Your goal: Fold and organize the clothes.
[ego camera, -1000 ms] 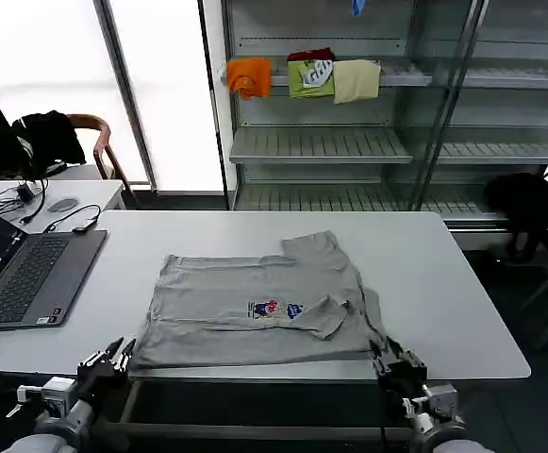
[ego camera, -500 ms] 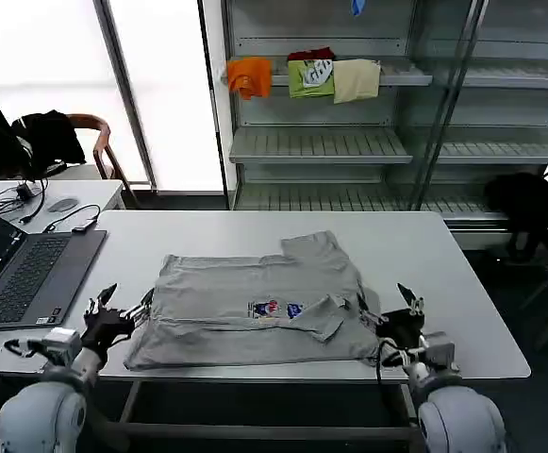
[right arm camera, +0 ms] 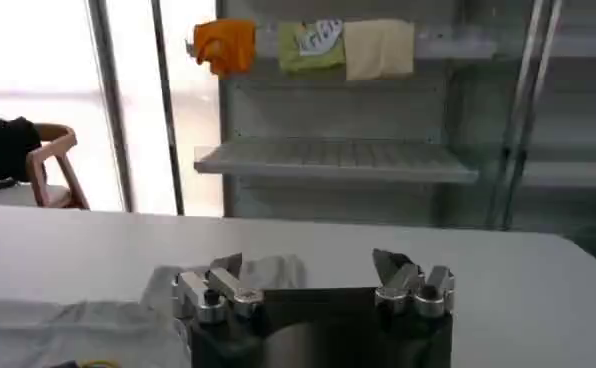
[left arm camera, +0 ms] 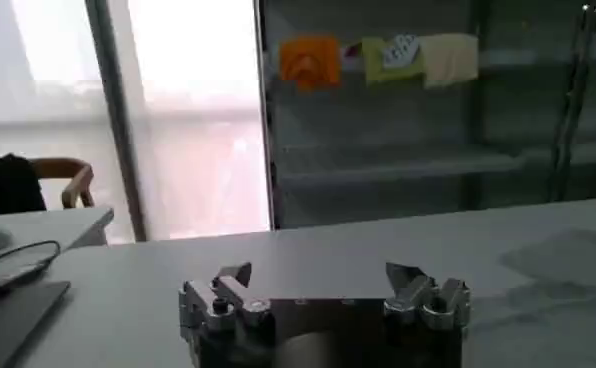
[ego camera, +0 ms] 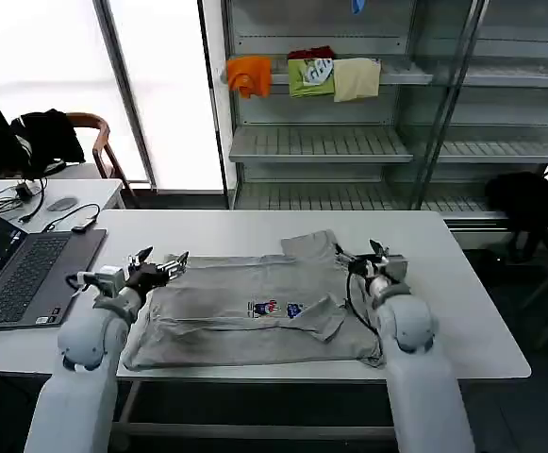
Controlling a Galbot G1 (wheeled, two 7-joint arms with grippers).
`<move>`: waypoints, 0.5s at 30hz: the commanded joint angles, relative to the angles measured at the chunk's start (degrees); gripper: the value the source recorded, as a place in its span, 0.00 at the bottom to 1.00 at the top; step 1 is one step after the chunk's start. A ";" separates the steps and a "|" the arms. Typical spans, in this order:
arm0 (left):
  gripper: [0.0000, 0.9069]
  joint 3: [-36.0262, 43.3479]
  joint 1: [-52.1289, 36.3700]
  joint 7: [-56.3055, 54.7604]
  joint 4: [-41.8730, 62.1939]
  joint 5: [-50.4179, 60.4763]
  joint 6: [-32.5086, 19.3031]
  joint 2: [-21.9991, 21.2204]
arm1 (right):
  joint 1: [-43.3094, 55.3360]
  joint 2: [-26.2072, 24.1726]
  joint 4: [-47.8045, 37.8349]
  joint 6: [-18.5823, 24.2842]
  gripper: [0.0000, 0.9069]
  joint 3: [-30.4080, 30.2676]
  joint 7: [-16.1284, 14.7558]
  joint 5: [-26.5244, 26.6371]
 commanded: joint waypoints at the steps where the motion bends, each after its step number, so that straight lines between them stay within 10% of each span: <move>1: 1.00 3.34 -10.97 2.23 18.64 4.65 -0.04 -0.07 | 12.45 6.19 -21.07 0.44 1.00 0.17 -0.16 -3.21; 15: 1.00 3.53 -10.21 3.43 19.27 6.81 -0.08 -0.30 | 14.90 6.19 -27.55 3.74 1.00 0.25 2.00 -6.22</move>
